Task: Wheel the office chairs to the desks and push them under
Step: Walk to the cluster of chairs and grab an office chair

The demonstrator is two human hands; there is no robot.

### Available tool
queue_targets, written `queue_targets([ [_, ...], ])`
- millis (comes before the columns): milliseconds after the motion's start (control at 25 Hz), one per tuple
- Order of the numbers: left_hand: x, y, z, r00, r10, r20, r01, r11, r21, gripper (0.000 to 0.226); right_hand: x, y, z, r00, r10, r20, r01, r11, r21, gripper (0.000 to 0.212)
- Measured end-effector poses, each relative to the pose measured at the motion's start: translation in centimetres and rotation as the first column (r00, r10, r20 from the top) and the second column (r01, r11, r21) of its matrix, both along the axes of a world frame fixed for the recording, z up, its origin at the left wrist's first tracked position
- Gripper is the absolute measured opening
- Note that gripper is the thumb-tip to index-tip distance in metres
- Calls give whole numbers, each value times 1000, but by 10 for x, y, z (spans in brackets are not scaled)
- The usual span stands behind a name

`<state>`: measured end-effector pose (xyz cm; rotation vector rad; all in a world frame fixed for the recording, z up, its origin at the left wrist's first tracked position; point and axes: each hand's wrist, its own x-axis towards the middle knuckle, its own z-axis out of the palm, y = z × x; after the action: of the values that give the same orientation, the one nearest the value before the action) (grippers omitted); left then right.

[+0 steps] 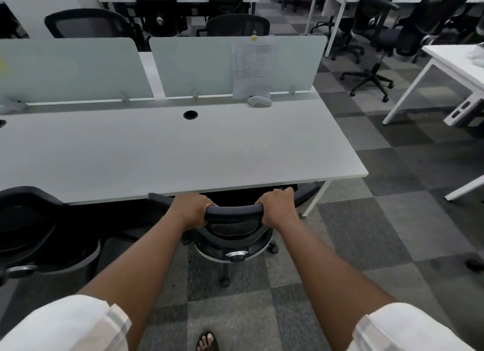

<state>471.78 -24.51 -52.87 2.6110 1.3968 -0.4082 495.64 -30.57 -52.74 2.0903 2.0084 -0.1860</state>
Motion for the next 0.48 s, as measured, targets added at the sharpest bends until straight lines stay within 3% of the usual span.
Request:
queue_targets([
  [280, 5, 59, -2, 1000, -1, -15, 1, 1000, 22, 44, 6, 62, 1, 999, 33, 39, -33, 999, -2, 26],
  [480, 5, 67, -8, 999, -47, 16, 47, 999, 4, 55, 12, 66, 0, 995, 75, 60, -75, 997, 2, 30],
])
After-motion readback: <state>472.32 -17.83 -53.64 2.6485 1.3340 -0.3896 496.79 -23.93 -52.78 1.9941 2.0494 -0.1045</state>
